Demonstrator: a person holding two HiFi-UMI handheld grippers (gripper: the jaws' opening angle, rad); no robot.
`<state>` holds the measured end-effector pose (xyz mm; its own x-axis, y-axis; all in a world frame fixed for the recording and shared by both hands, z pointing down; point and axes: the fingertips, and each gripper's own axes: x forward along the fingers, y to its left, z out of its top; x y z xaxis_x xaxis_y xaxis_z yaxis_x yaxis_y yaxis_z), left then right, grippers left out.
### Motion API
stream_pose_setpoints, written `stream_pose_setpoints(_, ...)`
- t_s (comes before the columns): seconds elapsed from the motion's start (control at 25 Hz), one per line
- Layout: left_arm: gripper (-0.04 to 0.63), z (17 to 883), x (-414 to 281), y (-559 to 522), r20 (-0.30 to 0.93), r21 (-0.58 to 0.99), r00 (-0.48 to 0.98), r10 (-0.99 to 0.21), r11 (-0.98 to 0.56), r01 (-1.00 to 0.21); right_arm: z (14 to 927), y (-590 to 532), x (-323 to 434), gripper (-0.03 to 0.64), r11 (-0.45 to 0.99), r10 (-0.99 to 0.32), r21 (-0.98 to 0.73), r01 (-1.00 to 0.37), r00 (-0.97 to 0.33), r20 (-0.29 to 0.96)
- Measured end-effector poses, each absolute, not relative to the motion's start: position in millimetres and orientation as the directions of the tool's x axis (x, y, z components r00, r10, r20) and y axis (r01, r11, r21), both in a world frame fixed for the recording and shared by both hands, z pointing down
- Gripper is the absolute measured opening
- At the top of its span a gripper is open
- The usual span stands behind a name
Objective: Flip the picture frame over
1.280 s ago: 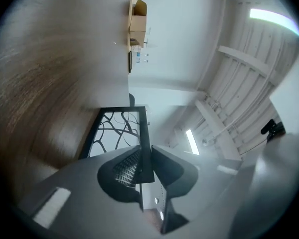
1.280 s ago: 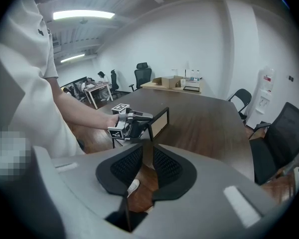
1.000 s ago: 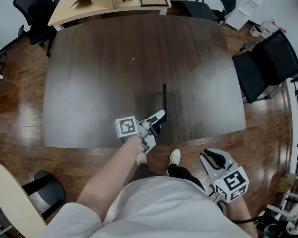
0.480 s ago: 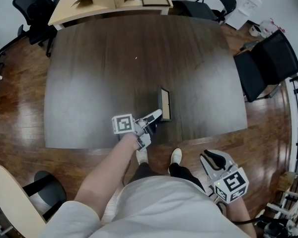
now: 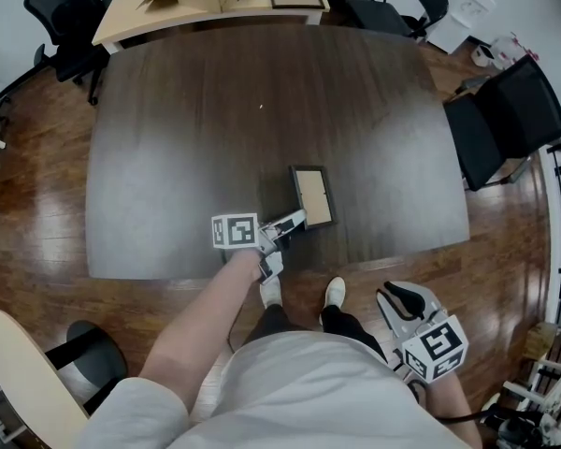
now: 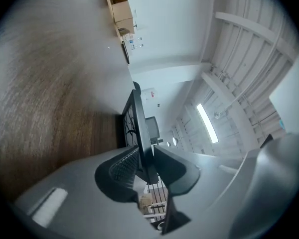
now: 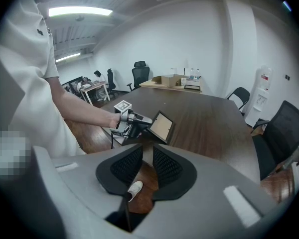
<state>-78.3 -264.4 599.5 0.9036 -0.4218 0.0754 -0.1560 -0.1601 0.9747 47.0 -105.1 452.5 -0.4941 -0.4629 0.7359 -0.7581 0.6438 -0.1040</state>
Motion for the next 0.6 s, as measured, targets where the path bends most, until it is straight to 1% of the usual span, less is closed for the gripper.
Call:
stream_pose_setpoints(0.32, 0.089, 610, -85, -266, 0.204, 0.94, 0.898, -0.39, -0.179, -0.291, 454, -101, 42, 0.067, 0.636, -0.466, -0.116, -0.763, -0.5, 0.73)
stream_pose_setpoints(0.48, 0.093, 616, -88, -268, 0.291, 0.899, 0.887, -0.359, -0.213, -0.382, 455, -99, 40, 0.069, 0.628, -0.472, -0.121, -0.769, -0.501, 0.725)
stream_pose_setpoints(0.6, 0.095, 618, -90, -271, 0.319, 0.883, 0.88, -0.353, -0.228, -0.411, 456, -97, 39, 0.069, 0.624, -0.474, -0.125, -0.771, -0.501, 0.725)
